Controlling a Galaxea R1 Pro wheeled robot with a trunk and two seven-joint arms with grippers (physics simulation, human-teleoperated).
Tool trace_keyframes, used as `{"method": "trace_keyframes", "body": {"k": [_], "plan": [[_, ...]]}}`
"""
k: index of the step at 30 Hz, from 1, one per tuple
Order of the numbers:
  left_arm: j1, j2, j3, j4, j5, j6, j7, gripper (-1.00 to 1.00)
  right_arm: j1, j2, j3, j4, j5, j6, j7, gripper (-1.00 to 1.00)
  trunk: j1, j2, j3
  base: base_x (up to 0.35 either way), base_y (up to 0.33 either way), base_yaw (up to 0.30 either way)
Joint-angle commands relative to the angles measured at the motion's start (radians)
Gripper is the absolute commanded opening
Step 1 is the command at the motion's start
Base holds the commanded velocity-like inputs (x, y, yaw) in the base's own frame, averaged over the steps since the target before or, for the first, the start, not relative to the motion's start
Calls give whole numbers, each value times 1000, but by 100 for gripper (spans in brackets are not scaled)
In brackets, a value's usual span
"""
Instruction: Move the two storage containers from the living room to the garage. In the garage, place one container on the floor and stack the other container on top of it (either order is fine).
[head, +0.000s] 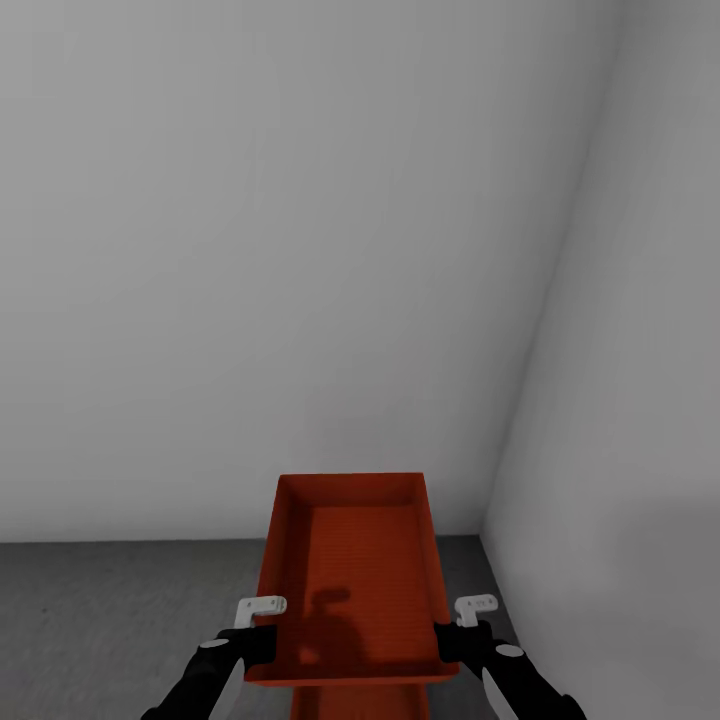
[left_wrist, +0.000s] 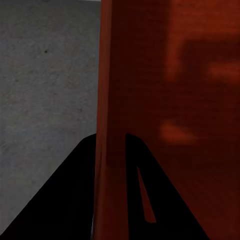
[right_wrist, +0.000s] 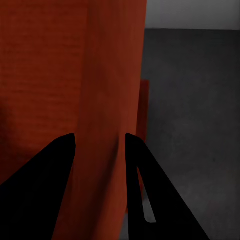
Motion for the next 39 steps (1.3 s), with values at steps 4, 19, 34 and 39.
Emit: {"method": "trace_keyframes", "body": {"k": [4,19,34,39], "plan": [[0,1,-1,0,-15,8,28,-100,-1,-1,7,-22,-15,-15,29,-100,0,-1,-8,0,0,0],[0,1,-1,0,-15,8,28,-100,-1,-2,6,-22,-15,-15,29,-100,0,-1,-32,0,0,0],[0,0,-1,0,-15,8,28,-100,-1,-2,6,-22,-15,-15,31,-100,0,-1,-56,0,0,0],[0,0,-1,0,-15,8,28,-100,-1,-2,6,-22,-15,-15,31,-100,0,-1,-65,0,0,0]]}}
